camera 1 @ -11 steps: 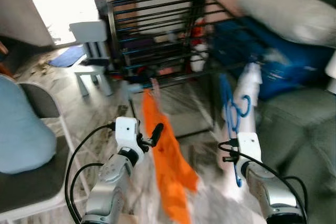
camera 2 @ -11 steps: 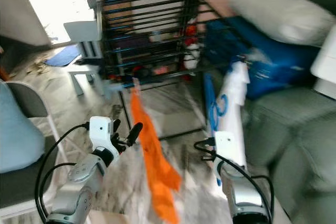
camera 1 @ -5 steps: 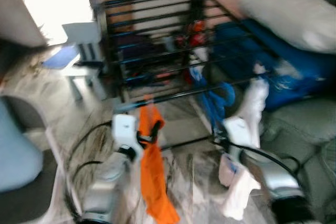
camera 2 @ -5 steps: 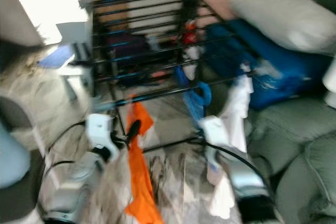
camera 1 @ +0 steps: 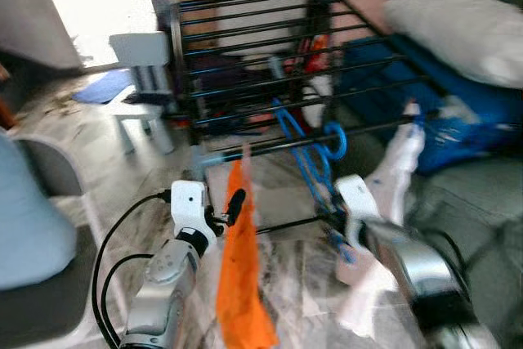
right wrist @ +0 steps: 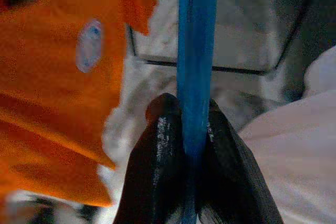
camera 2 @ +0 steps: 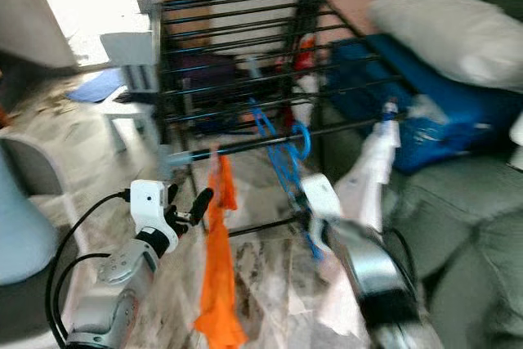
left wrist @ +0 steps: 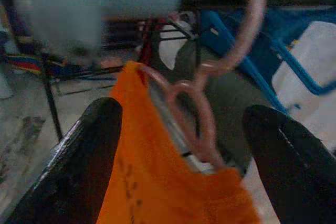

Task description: Hang hanger

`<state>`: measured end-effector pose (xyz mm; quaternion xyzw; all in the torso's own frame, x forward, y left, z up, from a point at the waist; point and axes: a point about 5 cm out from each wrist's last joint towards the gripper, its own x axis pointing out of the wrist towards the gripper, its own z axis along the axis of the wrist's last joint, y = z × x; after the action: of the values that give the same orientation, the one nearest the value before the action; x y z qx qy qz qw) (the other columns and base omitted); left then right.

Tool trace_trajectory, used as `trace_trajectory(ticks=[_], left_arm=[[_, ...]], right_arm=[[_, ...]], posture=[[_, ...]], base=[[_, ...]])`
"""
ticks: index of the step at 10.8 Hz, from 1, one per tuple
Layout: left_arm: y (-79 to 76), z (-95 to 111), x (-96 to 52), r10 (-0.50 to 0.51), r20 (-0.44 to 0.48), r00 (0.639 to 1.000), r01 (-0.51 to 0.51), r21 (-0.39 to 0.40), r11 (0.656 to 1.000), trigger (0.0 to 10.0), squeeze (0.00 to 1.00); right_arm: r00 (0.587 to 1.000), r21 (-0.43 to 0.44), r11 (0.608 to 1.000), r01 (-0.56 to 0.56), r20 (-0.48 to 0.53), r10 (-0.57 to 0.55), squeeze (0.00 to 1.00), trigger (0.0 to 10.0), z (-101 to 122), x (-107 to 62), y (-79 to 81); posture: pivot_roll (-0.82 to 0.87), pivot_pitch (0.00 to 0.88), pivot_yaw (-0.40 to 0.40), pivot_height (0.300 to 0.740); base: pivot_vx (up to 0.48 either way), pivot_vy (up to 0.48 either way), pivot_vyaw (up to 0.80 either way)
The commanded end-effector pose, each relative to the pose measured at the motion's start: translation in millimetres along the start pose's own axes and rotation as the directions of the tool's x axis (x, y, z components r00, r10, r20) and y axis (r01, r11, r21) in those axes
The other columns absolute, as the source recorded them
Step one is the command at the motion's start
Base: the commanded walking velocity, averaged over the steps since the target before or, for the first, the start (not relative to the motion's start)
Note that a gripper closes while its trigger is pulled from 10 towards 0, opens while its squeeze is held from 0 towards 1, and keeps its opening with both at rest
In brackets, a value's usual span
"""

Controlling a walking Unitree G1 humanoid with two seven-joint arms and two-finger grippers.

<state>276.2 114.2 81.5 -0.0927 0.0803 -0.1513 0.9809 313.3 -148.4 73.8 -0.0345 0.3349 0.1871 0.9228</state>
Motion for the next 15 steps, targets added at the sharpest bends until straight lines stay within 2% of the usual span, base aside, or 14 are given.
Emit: trace_trajectory(ticks=[1, 2, 3, 7, 11, 12, 15], left_arm=[[3.8, 0.2, 0.2, 0.018, -0.009, 1.0, -0.018, 0.016, 1.0, 10.0, 0.0], [4.6, -0.1, -0.2, 0.023, -0.011, 1.0, -0.023, 0.017, 1.0, 10.0, 0.0], [4.7, -1.1, -0.9, 0.028, -0.015, 1.0, -0.027, 0.017, 0.999, 10.0, 0.0], [2.5, -3.1, -0.2, 0.029, -0.024, 0.999, -0.028, 0.02, 0.999, 10.0, 0.0], [0.7, -5.7, -2.2, 0.036, -0.033, 0.999, -0.035, 0.016, 0.999, 10.0, 0.0], [0.9, -5.5, -1.8, 0.037, -0.035, 0.999, -0.036, 0.018, 0.999, 10.0, 0.0], [2.0, -5.1, -1.1, 0.052, -0.038, 0.998, -0.051, 0.039, 0.998, 10.0, 0.0]], right_arm=[[1.0, 0.042, 0.999, 0.024, -0.003, -0.024, 0.0, 10.0, 13.5, 0.9, -3.5], [0.997, 0.062, 0.996, 0.065, -0.037, -0.063, 0.0, 10.0, 19.7, 5.1, -12.5], [0.999, 0.13, 0.991, 0.023, -0.051, -0.017, 0.0, 10.0, 24.8, 9.2, -12.3], [0.988, 0.121, 0.993, 0.012, -0.155, 0.007, 0.0, 10.0, 20.9, 22.2, -10.1], [0.973, 0.096, 0.995, -0.028, -0.224, 0.049, 0.0, 10.0, -0.7, 27.0, -2.3], [0.973, 0.093, 0.995, -0.018, -0.228, 0.039, 1.0, 10.0, -10.9, 26.0, -6.1], [0.987, 0.054, 0.998, 0.031, -0.157, -0.023, 1.0, 10.0, -15.0, 19.2, -15.0]], posture=[[-0.16, 0.0, 0.063, 0.74], [-0.16, 0.0, 0.057, 0.74], [-0.16, 0.0, 0.054, 0.74], [-0.16, 0.0, 0.039, 0.74], [-0.15, 0.0, 0.036, 0.74], [-0.16, 0.0, 0.04, 0.74], [-0.16, 0.0, 0.048, 0.74]], base=[[0.0, 0.0, 0.0], [0.0, 0.0, 0.0], [0.0, 0.0, 0.0], [0.0, 0.0, 0.0], [0.0, 0.0, 0.0], [0.0, 0.0, 0.0], [0.0, 0.0, 0.0]])
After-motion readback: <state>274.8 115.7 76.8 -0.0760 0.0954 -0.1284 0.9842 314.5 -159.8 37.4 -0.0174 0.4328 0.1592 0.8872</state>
